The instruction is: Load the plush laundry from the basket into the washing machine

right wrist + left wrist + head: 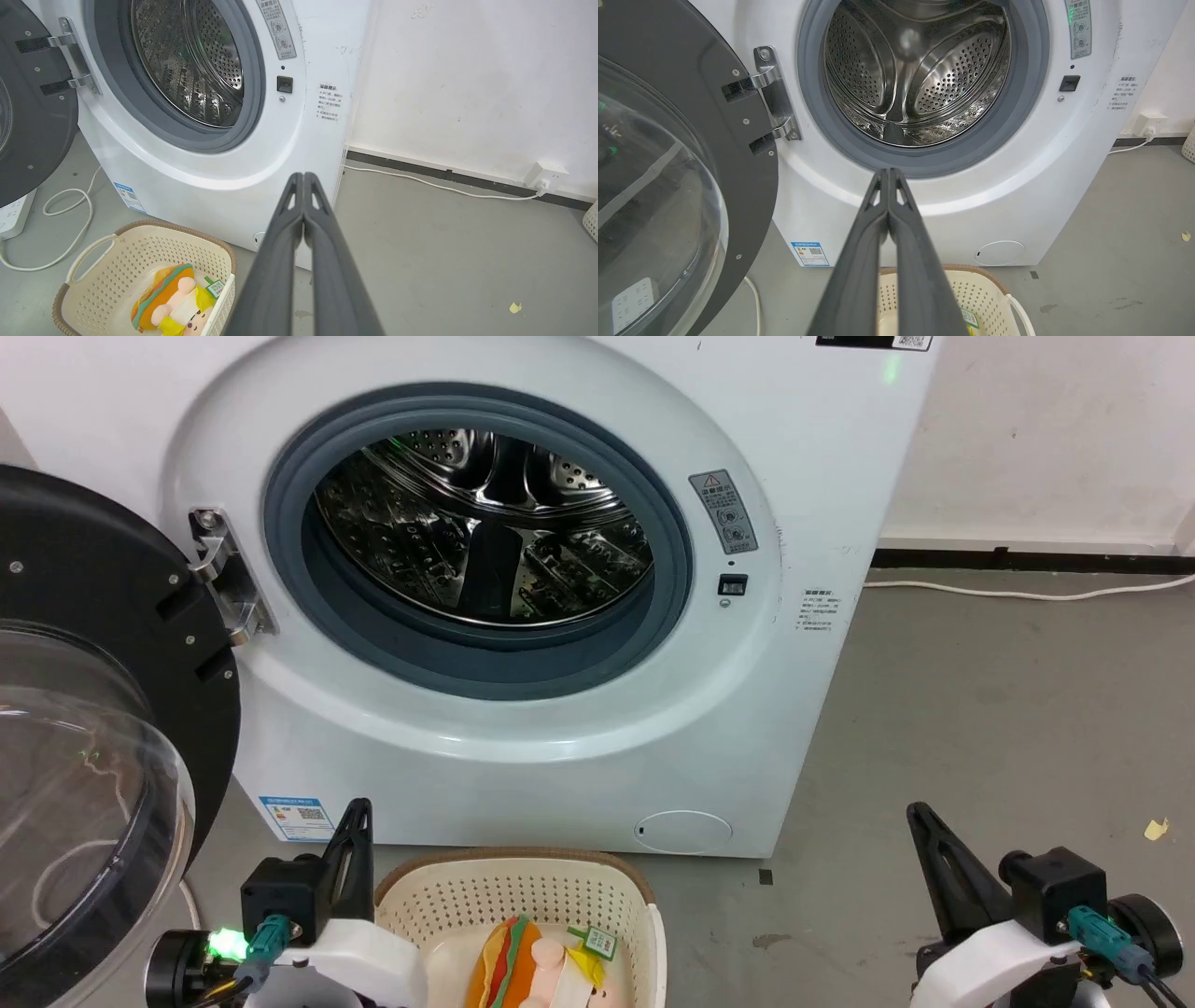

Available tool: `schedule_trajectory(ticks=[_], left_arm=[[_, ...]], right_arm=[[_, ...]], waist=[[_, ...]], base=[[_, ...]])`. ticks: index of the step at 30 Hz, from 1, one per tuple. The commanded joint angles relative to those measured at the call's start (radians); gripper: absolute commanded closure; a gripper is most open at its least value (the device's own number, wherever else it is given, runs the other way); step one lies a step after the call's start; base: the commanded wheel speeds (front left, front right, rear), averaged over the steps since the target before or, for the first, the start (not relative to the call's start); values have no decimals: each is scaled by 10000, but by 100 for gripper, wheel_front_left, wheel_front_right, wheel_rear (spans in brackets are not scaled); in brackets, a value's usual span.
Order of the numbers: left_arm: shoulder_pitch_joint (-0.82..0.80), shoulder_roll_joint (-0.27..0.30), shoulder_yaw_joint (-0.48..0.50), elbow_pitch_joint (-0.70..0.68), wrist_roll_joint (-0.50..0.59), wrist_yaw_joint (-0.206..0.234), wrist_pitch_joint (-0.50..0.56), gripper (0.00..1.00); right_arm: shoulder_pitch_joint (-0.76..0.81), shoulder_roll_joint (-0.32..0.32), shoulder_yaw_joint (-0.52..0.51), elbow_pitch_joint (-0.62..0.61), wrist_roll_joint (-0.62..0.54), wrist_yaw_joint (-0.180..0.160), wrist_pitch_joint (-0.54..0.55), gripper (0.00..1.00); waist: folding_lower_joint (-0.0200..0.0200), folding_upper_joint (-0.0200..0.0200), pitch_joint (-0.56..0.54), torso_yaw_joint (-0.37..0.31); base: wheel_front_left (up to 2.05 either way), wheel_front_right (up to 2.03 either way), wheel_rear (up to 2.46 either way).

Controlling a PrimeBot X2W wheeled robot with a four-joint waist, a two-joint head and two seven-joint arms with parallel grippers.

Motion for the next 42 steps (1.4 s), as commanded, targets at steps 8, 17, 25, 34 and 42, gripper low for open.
schedule_trajectory(ticks=[8, 17, 25, 34, 42], left_arm=[[0, 0, -5, -3, 0, 10, -6, 0], [-2, 0, -123, 37, -14, 76, -134, 0], [-123, 1, -285, 221, -72, 155, -281, 0], [-566, 50, -587, 935, -82, 132, -370, 0], [-1010, 166, -820, 1711, -102, -22, -190, 0]], right_arm=[[3, 0, 6, -3, 10, 0, -4, 0], [5, 0, 2, -14, 110, 0, -130, 0], [-92, 1, -46, -46, 192, -1, -279, 0], [-318, 1, -54, -163, 333, -2, -488, 0], [-526, 2, 47, -229, 467, -2, -634, 0]], waist=[[0, 0, 0, 0], [0, 0, 58, -13], [0, 0, 332, -69], [0, 0, 1010, -277], [0, 0, 1577, -517]], base=[[0, 0, 0], [0, 0, 0], [0, 0, 0], [0, 0, 0], [0, 0, 0]])
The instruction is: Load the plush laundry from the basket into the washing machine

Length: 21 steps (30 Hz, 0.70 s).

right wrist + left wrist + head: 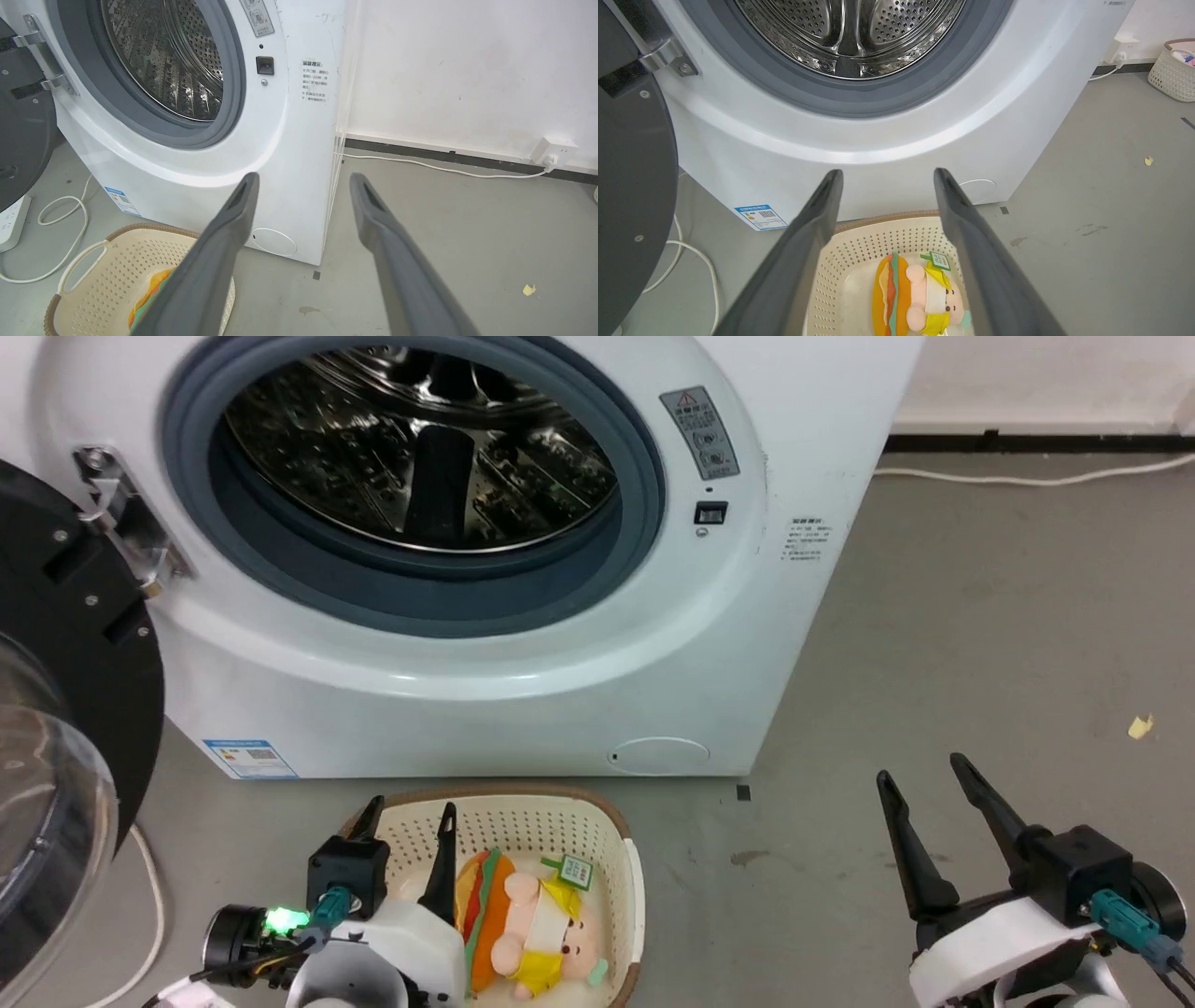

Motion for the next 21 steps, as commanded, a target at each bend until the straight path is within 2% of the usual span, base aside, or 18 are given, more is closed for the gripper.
schedule_trajectory(ticks=[1, 21], left_arm=[[-196, 88, -47, 131, -41, -46, 5, 0], [-2108, 702, -541, 2580, -227, -384, 418, 0]], right_arm=[[-155, 2, 14, -78, 96, -2, -81, 0], [-916, 3, 75, -347, 769, -4, -498, 0]], waist=[[-1, -1, 150, -98], [-1, -1, 2077, -798]], base=[[0, 0, 0], [0, 0, 0]])
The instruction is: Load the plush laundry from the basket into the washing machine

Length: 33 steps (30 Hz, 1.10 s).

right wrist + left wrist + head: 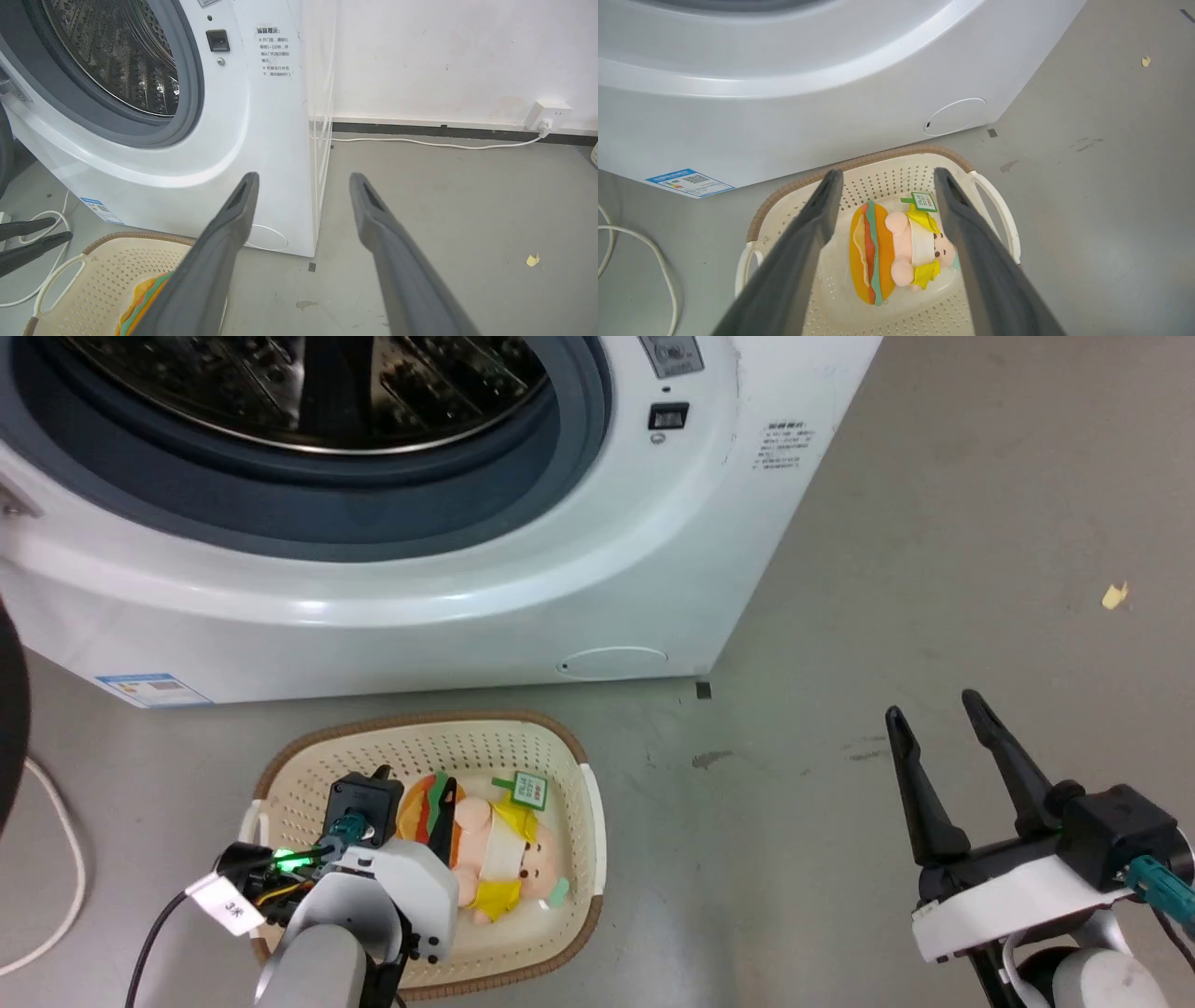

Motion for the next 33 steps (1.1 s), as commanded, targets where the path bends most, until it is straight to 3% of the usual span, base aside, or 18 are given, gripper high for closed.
schedule_trajectory(ticks=[1, 17, 22, 33], left_arm=[[-266, 127, -93, 208, 1, -53, 27, 0], [-1901, 806, -491, 2433, -300, -247, 947, 0], [-2430, 1005, -320, 2983, -643, -3, 945, 0], [-3343, 1407, -653, 4245, -842, 32, 1373, 0]], right_arm=[[-225, 3, 32, -84, 99, -4, -92, 0], [-785, 4, 342, -231, 790, -5, -426, 0], [-940, 4, 407, -280, 960, -5, -530, 0], [-1223, 5, 538, -408, 1310, -6, -759, 0]], waist=[[-2, 0, 224, -124], [-2, 0, 1895, -743], [-2, 0, 2366, -881], [-2, 0, 3325, -1207]], base=[[0, 0, 0], [0, 0, 0], [0, 0, 0], [0, 0, 0]])
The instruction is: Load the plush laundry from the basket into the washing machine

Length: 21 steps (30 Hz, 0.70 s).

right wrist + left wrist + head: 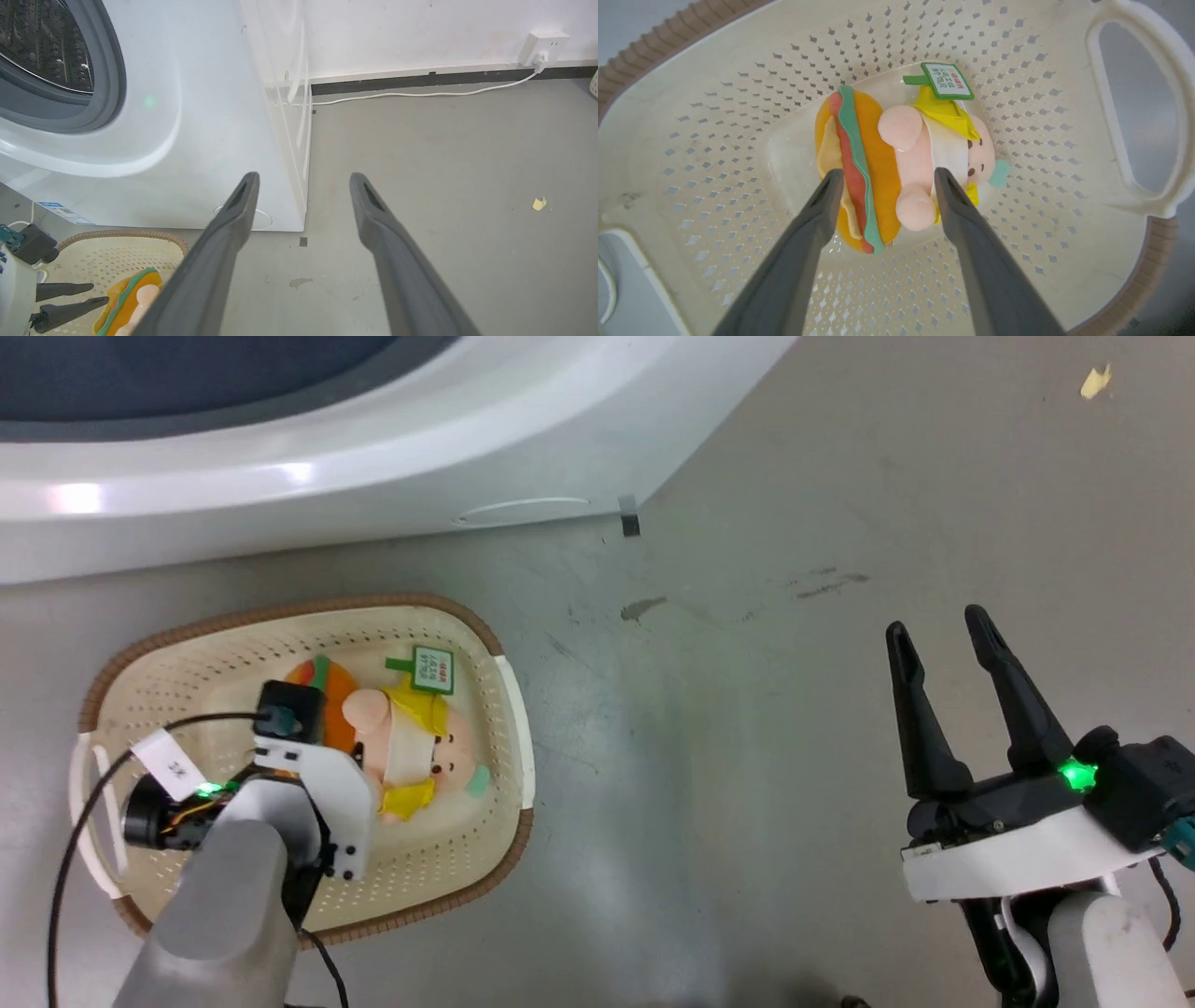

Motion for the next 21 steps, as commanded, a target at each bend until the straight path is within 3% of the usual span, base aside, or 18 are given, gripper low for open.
schedule_trajectory(ticks=[1, 21], left_arm=[[-344, 137, 57, 420, -230, 137, 191, 0], [-1881, 562, -494, 2407, -711, 271, 322, 0]], right_arm=[[-240, 5, 26, -101, 158, -6, -136, 0], [-566, 6, 223, -467, 741, -8, -532, 0]], waist=[[-1, -1, 297, -127], [-1, -1, 2002, -579]], base=[[0, 0, 0], [0, 0, 0]])
